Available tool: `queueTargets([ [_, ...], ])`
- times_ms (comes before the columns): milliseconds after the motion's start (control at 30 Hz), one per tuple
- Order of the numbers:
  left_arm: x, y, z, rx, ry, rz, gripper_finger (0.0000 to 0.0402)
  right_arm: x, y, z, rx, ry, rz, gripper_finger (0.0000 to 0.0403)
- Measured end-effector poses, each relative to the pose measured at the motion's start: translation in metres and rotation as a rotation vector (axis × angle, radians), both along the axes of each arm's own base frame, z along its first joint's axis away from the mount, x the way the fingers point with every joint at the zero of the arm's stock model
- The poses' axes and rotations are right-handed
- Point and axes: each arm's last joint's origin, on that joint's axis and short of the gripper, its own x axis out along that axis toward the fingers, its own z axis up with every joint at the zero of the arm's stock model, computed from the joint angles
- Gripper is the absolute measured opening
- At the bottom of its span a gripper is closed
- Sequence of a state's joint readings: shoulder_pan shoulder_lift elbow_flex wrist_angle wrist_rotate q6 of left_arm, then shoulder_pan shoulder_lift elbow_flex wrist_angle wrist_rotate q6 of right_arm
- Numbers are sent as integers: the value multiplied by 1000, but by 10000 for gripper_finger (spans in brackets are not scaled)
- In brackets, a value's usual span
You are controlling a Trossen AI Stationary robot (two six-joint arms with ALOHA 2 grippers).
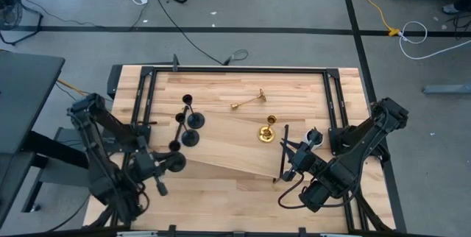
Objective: Pick & Place candle stick holders
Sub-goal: Put the black candle holder on the shelf aligned with the other black candle holder
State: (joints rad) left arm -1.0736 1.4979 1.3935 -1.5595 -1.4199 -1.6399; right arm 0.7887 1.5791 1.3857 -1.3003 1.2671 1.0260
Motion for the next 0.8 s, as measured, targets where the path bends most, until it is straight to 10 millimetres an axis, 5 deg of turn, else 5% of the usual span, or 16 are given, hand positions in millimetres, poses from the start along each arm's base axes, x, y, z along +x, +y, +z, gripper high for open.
queueTargets([
  [800,11,13,-68,55,-144,50,14,0,-1,1,-13,-14,-4,49],
])
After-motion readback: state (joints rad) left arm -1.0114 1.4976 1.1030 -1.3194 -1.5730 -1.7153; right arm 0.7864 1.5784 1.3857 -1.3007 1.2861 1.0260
